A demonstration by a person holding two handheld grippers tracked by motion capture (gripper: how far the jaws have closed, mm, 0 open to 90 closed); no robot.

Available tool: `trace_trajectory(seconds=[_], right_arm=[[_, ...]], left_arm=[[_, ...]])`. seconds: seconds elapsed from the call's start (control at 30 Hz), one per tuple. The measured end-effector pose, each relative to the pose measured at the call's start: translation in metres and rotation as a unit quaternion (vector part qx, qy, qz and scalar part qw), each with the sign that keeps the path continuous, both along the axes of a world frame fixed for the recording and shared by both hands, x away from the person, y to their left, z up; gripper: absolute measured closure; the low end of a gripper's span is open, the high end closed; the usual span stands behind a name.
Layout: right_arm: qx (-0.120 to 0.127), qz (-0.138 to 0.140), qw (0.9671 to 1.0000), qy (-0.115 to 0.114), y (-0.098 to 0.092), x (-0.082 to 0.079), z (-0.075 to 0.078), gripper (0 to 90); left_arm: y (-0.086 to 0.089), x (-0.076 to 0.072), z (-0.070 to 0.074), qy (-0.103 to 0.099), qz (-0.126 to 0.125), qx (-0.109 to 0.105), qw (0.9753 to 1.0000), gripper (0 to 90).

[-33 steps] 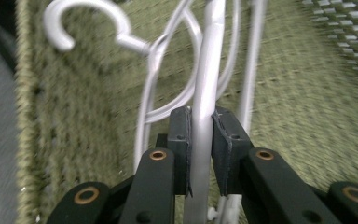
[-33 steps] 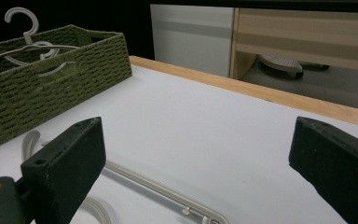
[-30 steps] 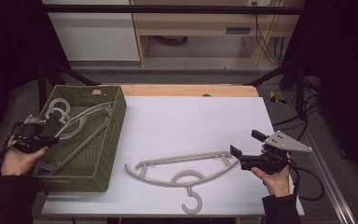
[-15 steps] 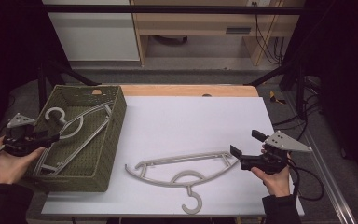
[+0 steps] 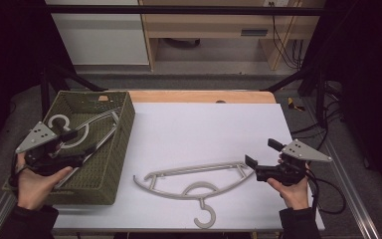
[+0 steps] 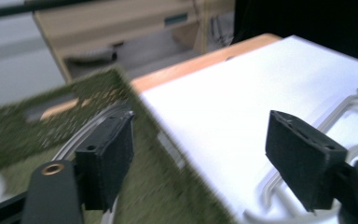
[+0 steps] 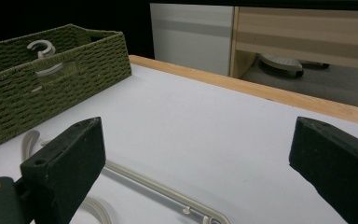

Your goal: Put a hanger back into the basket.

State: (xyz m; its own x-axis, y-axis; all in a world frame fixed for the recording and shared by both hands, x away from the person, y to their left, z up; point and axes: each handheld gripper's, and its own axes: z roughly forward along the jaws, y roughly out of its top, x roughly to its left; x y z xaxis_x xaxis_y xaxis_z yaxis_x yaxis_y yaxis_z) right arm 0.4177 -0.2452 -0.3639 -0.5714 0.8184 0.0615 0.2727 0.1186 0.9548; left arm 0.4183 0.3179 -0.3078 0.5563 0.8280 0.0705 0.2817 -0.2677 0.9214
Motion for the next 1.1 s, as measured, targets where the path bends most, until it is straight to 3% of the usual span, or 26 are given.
trace_trajectory(seconds=[0.23, 0.4, 0.57, 0.77, 1.0, 1.1], right_arm=[[0.004, -0.005, 1.0, -0.002, -0.002, -0.001, 0.0, 3.5], [0.003, -0.005, 1.0, -0.003, -0.004, -0.001, 0.0, 3.4], [0.004, -0.006, 1.0, -0.002, -0.005, -0.002, 0.0, 3.4], [0.005, -0.007, 1.0, -0.001, -0.005, -0.002, 0.0, 3.5], [0.004, -0.008, 1.0, 0.0, -0.005, -0.002, -0.001, 3.5], [0.004, -0.008, 1.0, 0.0, -0.005, -0.002, -0.001, 3.6]], left_arm=[[-0.029, -0.009, -0.008, -0.026, -0.045, -0.048, 0.9975, 17.5], [-0.049, -0.014, -0.021, -0.025, -0.072, -0.047, 0.996, 16.5], [-0.068, -0.015, -0.033, -0.008, -0.087, -0.029, 0.9958, 14.7], [-0.086, -0.015, -0.041, 0.007, -0.113, -0.013, 0.9935, 13.3], [-0.107, -0.017, -0.054, 0.025, -0.146, 0.015, 0.9889, 13.2], [-0.119, -0.018, -0.061, 0.038, -0.166, 0.035, 0.9848, 13.3]])
